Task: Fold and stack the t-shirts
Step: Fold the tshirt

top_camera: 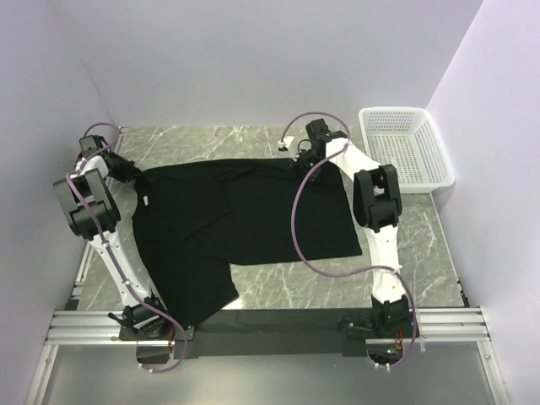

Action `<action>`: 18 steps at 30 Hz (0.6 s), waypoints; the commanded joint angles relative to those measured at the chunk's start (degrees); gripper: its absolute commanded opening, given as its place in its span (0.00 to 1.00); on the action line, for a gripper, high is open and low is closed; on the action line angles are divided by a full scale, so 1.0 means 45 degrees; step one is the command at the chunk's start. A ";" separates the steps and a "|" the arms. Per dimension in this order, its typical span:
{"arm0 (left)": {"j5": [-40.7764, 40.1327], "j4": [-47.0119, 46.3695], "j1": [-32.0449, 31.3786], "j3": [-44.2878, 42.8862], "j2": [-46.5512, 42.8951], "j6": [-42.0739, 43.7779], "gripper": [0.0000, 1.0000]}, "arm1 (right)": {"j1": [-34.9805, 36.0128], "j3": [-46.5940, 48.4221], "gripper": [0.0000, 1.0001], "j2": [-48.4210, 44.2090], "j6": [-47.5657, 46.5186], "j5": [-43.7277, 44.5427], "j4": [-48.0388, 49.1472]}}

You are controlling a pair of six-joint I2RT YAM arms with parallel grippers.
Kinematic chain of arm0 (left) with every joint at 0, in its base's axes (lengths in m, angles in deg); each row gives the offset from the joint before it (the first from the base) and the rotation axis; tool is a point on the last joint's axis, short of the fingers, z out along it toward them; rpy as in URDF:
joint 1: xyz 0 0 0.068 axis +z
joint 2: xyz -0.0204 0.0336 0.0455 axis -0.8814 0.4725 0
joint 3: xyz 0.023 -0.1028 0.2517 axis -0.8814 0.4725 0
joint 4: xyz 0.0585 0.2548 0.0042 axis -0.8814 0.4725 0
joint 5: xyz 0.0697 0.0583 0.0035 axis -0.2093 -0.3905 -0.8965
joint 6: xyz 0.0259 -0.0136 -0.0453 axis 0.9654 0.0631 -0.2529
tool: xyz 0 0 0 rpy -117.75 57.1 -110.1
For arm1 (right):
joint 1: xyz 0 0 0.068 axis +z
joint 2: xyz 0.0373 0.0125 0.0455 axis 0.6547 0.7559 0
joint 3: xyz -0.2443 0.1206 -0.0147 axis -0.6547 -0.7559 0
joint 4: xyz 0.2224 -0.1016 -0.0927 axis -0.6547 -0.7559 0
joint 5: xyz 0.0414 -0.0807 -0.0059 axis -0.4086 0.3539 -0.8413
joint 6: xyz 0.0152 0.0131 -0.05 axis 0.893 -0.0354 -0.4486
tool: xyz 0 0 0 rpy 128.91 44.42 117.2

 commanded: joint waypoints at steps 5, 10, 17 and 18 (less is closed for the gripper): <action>0.0105 0.0256 0.0218 -0.0228 -0.0309 0.0084 0.07 | 0.0105 -0.1938 0.06 -0.2474 -0.1565 -0.0032 0.1429; 0.0125 0.0315 0.0218 -0.0228 -0.0289 0.0104 0.07 | 0.0184 -0.3302 0.09 -0.3098 -0.2933 0.1197 0.2326; 0.0222 0.0315 0.0237 -0.0228 -0.0270 0.0143 0.07 | -0.0089 -0.3756 0.42 -0.3646 -0.4497 0.0889 0.1743; 0.0242 0.0315 0.0257 -0.0209 -0.0289 0.0163 0.08 | -0.0167 -0.3717 0.43 -0.3879 -0.4169 0.0499 0.1684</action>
